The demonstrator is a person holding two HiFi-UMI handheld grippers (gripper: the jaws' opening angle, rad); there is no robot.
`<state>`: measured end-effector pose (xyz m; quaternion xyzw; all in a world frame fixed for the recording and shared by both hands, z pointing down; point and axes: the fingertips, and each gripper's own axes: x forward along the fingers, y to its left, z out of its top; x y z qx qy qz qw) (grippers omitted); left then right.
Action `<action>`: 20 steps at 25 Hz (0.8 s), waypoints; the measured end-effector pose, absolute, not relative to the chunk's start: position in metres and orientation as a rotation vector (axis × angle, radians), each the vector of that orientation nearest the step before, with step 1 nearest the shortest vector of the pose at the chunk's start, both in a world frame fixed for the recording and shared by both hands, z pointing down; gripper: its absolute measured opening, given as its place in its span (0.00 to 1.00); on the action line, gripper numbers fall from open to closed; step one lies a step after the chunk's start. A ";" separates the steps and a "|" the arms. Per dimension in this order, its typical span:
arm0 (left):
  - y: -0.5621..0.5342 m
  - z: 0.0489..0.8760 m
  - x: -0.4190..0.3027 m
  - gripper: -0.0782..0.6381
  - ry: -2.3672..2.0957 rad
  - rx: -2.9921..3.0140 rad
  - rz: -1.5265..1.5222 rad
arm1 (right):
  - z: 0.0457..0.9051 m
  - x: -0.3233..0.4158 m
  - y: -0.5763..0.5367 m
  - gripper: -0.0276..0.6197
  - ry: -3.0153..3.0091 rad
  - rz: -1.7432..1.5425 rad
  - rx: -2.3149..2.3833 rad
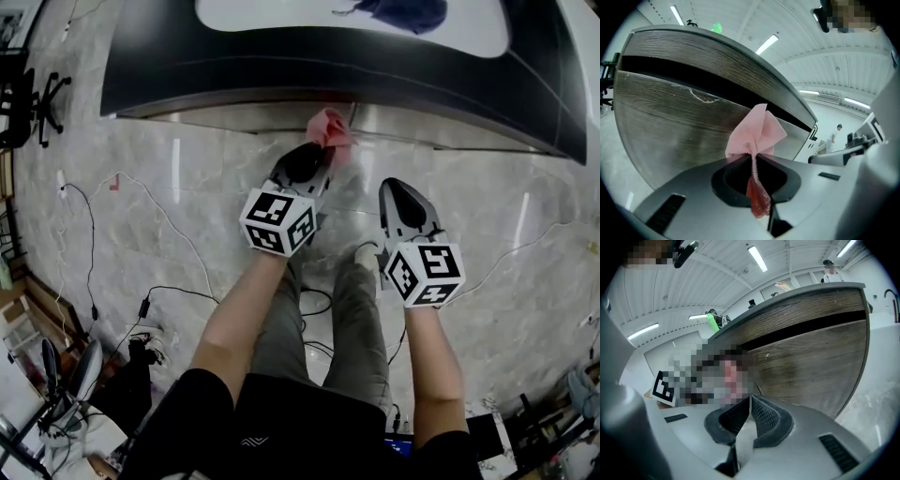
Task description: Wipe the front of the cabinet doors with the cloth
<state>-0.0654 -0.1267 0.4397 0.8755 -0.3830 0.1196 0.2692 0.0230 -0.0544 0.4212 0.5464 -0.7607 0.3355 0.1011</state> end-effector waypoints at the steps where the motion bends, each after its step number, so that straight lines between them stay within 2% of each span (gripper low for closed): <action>1: -0.126 0.440 -0.074 0.15 -1.048 2.351 0.323 | 0.421 0.018 -0.056 0.10 -2.251 0.991 1.606; 20: -0.132 0.485 -0.290 0.15 -1.301 2.163 0.359 | 0.458 -0.151 -0.096 0.10 -2.312 0.979 1.366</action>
